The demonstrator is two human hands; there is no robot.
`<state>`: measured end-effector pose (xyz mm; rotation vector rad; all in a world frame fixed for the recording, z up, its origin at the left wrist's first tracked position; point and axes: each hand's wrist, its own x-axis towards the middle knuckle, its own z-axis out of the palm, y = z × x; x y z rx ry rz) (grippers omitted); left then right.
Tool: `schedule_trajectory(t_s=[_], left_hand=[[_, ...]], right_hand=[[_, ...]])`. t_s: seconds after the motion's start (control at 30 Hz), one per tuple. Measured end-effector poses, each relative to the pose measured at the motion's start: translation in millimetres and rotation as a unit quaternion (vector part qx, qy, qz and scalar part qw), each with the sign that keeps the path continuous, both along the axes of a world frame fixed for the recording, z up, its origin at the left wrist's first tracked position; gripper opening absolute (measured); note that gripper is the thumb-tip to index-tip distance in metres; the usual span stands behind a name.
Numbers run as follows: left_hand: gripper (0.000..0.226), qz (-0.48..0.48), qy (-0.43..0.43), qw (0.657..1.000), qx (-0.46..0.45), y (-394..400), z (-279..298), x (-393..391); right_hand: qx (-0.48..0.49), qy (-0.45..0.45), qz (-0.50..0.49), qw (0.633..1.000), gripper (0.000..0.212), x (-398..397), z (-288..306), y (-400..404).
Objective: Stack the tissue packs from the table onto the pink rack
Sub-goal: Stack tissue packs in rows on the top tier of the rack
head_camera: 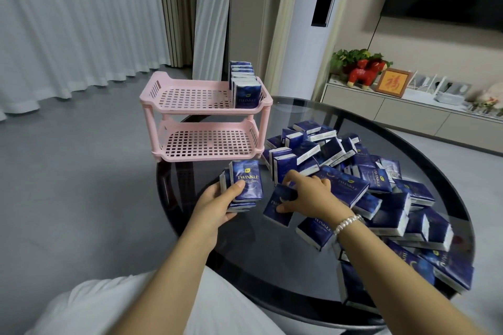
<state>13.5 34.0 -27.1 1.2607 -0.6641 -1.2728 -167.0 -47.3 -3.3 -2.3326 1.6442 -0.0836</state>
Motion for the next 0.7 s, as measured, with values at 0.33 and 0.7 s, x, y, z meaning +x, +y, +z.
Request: schedule_trajectory(t_s=[0.33,0.7], left_hand=[[0.034,0.010,-0.034,0.999,-0.015,-1,-4,4],[0.074,-0.086,-0.049,0.994,-0.048,0,-2,1]], right_hand=[[0.094,-0.512,-0.016,0.854,0.024,-4,2,6],[0.023,-0.491,0.063,0.869,0.034,24,3,14]])
